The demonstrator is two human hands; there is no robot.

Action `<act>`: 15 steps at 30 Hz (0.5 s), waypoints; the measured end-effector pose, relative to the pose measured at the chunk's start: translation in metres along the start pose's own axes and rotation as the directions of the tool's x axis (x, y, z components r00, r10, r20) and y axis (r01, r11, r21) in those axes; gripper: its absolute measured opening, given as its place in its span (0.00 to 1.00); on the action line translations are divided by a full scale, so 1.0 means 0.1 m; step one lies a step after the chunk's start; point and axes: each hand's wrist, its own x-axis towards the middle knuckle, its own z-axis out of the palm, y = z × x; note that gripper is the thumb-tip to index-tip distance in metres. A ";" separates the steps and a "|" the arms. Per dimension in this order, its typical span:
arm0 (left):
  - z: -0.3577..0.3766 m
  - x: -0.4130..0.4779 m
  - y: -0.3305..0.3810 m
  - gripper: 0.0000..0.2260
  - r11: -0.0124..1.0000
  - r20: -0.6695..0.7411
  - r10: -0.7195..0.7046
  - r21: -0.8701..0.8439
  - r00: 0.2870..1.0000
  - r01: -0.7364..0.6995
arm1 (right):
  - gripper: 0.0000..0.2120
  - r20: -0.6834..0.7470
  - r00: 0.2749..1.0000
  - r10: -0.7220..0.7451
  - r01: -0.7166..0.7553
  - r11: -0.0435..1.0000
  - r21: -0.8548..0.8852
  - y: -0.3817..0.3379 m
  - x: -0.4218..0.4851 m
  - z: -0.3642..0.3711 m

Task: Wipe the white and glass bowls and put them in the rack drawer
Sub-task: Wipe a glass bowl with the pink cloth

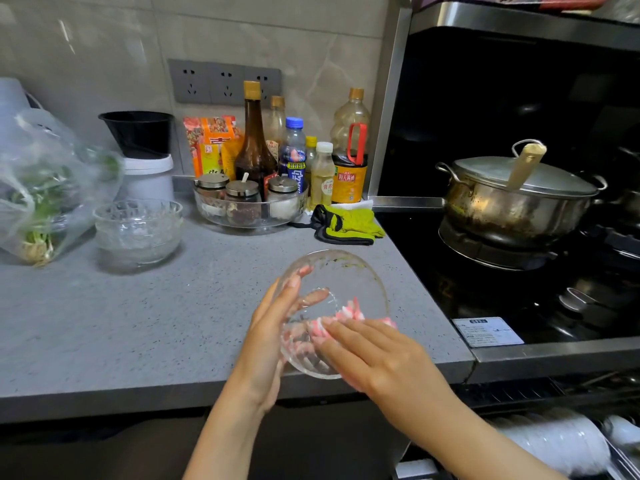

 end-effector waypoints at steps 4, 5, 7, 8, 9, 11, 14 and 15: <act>0.06 -0.01 -0.01 0.19 0.999 -0.007 0.021 -0.047 1.000 -0.022 | 0.17 -0.008 0.999 0.033 -0.033 0.999 -0.033 0.01 0.10 -0.01; 0.11 -0.01 -0.04 0.19 0.997 -0.026 0.034 -0.067 0.999 -0.036 | 0.17 -0.032 0.997 0.067 -0.068 0.998 -0.004 -0.03 0.15 -0.01; 0.20 -0.02 -0.13 0.16 0.994 -0.076 0.042 -0.101 0.996 -0.050 | 0.17 -0.068 0.984 0.162 -0.158 0.985 0.070 -0.13 0.26 -0.01; 0.23 -0.02 -0.15 0.15 0.991 -0.098 0.023 -0.132 0.995 -0.036 | 0.17 -0.071 0.980 0.187 -0.180 0.979 0.095 -0.16 0.28 0.00; 0.22 -0.01 -0.14 0.14 0.988 -0.110 -0.003 -0.151 0.994 -0.014 | 0.17 -0.068 0.982 0.177 -0.170 0.980 0.103 -0.17 0.29 0.02; 0.15 0.02 -0.09 0.14 0.993 -0.099 -0.024 -0.117 0.995 0.012 | 0.16 -0.049 0.995 0.091 -0.085 0.991 0.099 -0.10 0.22 0.04; 0.05 0.04 0.00 0.16 0.998 -0.058 -0.022 -0.067 0.998 0.018 | 0.16 -0.008 1.000 0.003 -0.003 1.000 0.015 0.05 0.13 0.00; 0.05 0.03 0.01 0.16 0.998 -0.057 -0.016 -0.066 0.998 0.012 | 0.16 -0.011 1.000 0.008 -0.008 1.000 -0.008 0.05 0.13 -0.01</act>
